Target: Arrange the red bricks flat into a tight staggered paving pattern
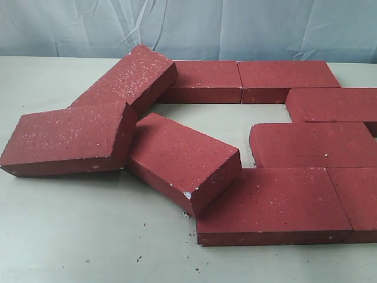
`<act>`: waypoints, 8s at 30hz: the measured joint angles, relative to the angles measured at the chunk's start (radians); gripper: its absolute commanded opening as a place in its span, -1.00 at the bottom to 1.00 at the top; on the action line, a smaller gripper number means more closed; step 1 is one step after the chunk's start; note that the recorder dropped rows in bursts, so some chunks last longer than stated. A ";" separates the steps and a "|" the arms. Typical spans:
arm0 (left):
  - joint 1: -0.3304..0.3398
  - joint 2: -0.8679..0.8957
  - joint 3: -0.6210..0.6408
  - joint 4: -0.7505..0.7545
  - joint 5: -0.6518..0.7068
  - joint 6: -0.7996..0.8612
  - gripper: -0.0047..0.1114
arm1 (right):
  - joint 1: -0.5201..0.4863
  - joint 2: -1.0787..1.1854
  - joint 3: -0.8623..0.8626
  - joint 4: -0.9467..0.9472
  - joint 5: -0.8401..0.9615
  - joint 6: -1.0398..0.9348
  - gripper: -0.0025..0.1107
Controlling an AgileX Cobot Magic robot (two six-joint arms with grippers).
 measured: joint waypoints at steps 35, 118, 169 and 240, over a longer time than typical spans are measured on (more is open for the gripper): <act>-0.481 0.526 -0.358 -0.529 1.061 0.827 -0.92 | 0.422 0.463 -0.218 0.918 0.835 -1.283 -0.97; -0.404 0.648 -0.570 -0.449 0.983 0.696 -0.92 | 0.685 0.794 -0.481 0.064 0.599 -0.491 -0.97; -0.404 0.831 -0.593 -0.530 0.698 0.704 -0.92 | 0.527 0.985 -0.543 0.643 0.512 -1.295 -0.97; -0.404 0.970 -0.687 -0.455 0.847 0.706 -0.92 | 0.444 0.957 -0.545 0.726 0.367 -1.190 -0.97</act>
